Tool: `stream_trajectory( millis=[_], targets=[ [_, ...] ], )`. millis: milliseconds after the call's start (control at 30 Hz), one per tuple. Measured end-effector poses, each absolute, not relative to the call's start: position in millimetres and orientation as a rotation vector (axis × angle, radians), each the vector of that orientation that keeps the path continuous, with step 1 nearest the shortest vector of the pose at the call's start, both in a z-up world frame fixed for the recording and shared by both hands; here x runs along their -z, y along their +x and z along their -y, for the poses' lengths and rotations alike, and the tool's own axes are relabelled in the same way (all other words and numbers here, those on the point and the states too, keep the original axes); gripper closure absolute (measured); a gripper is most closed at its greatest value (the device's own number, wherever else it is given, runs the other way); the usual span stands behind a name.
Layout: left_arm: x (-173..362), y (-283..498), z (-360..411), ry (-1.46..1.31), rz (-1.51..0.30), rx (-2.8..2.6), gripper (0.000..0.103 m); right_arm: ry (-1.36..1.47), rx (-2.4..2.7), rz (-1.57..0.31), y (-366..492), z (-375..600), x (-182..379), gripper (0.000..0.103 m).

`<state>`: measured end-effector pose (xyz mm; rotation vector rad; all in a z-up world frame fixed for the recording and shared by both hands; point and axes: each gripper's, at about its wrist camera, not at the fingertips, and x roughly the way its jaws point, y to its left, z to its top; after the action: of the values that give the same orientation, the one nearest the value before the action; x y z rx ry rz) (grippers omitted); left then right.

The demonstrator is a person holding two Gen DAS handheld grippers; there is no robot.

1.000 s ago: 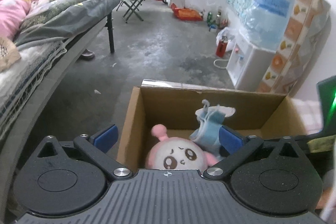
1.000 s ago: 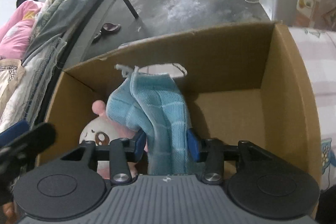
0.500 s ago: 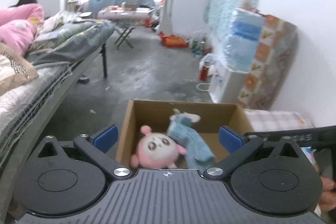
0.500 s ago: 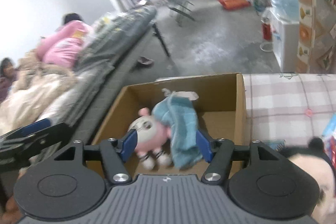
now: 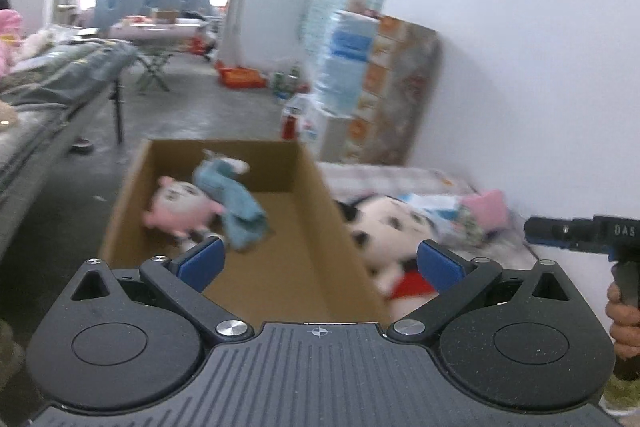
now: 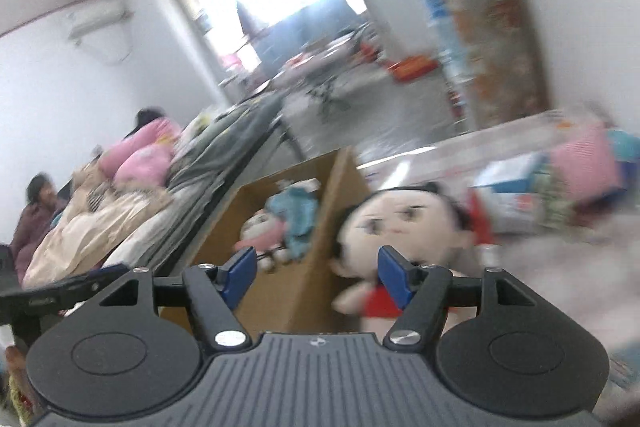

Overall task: Organize soft objects
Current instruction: 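Move the right gripper back to the table toward the red toothpaste tube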

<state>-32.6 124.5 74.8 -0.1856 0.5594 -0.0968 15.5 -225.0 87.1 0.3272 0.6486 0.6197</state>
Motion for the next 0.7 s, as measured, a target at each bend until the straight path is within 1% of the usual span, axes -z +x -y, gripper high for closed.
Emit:
stream_trajectory(
  millis=[133, 233, 333, 567, 633, 667, 700],
  targets=[
    [-58, -32, -89, -0.166, -0.583, 0.191, 0.0, 0.416, -0.538, -0.62, -6, 273, -68, 0.047],
    [-32, -28, -56, -0.15, -0.604, 0.272, 0.0, 0.481, -0.506, -0.636, -13, 295, -44, 0.047],
    [-5, -15, -20, -0.125, -0.635, 0.346, 0.0, 0.511, -0.479, -0.662, -8, 306, -23, 0.047],
    [24, 2, 41, 0.019, -0.572, 0.369, 0.001, 0.483, -0.439, -0.7, 29, 314, 15, 0.048],
    [27, 11, 54, 0.061, -0.552, 0.396, 0.005, 0.466, -0.442, -0.696, 48, 310, 17, 0.051],
    [28, 14, 59, 0.083, -0.545, 0.396, 0.007, 0.455, -0.441, -0.69, 56, 308, 17, 0.051],
    [32, 20, 67, 0.117, -0.543, 0.383, 0.01, 0.444, -0.434, -0.684, 64, 307, 18, 0.051]
  ],
)
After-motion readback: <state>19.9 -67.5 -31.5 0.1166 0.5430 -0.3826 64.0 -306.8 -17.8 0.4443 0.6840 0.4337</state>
